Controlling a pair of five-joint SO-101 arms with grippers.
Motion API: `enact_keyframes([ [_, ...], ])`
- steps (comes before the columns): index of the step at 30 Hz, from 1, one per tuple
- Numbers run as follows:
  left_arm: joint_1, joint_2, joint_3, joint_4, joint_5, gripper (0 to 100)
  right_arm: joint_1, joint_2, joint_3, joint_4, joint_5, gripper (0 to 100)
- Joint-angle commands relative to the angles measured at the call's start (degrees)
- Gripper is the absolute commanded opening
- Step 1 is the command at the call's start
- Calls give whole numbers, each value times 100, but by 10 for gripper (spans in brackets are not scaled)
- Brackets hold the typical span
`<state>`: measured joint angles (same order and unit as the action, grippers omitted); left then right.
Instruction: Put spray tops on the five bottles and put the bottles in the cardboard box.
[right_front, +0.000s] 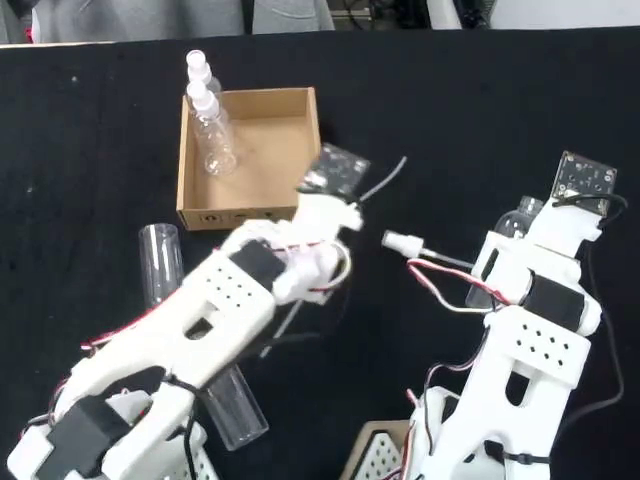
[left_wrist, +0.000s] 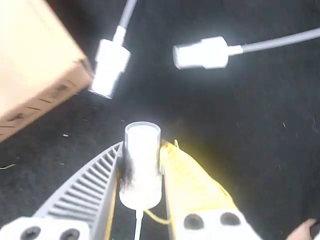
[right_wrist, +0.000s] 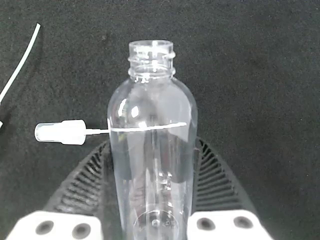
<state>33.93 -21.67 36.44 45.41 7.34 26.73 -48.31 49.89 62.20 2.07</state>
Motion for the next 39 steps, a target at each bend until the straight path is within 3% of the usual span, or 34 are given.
enact_keyframes([
  [1, -189, -369, -84, -62, 97, 29, -176, -224, -84, -123, -35, 57],
  [6, -207, -484, -92, -53, 642, 29, -510, -224, -66, -123, -35, 57],
  [18, -787, -1169, 66, -105, 765, 29, -1020, -224, -84, 44, -35, 57],
  [23, -778, -1714, 655, -624, 1257, 29, -1257, -224, -57, 35, -35, 57],
  [30, -813, -2743, 1613, -1486, 1284, 29, -1336, -224, -66, 35, -35, 56],
  [36, -1402, -3385, 1895, -1679, 1310, 29, -1574, -242, -145, 158, -35, 56],
  [39, -1710, -3640, 1903, -1644, 1653, 29, -1574, -435, -110, 158, -35, 56],
])
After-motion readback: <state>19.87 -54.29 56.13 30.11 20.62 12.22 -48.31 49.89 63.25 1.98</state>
